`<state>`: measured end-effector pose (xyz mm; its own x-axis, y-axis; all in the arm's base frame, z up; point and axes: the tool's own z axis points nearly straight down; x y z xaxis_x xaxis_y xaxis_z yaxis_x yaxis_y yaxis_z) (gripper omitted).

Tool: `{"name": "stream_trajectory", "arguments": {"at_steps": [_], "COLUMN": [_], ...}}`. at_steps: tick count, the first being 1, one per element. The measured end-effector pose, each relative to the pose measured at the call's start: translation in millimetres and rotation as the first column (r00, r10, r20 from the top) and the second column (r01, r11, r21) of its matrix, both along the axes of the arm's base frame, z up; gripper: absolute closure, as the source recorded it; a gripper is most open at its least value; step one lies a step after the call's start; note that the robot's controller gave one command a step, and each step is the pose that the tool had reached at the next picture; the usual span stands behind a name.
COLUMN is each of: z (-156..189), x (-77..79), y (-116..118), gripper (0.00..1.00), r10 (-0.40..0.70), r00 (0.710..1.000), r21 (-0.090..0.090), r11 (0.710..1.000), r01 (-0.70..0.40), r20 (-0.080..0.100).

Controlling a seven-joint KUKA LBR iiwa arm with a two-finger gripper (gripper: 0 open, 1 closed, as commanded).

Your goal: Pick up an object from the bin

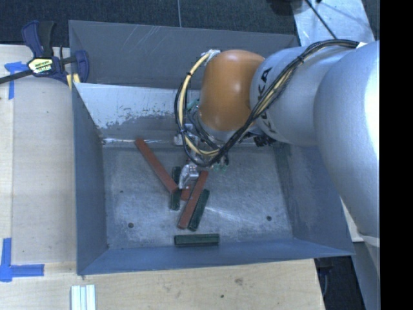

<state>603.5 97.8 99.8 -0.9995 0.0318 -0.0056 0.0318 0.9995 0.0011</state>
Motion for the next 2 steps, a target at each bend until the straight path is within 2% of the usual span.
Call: {"name": "stream_trajectory", "arguments": {"at_steps": [1, 2], "z": [17.3, 2.0], "x": [1.1, -3.5], "y": [-7.5, -20.8], "gripper": [0.0, 0.0], "r10": [-0.025, -0.001], "r00": [1.0, 1.0], "r21": [0.0, 0.0], "r11": [1.0, 1.0], "r01": [0.025, 0.001], "r20": [-0.004, 0.004]}}
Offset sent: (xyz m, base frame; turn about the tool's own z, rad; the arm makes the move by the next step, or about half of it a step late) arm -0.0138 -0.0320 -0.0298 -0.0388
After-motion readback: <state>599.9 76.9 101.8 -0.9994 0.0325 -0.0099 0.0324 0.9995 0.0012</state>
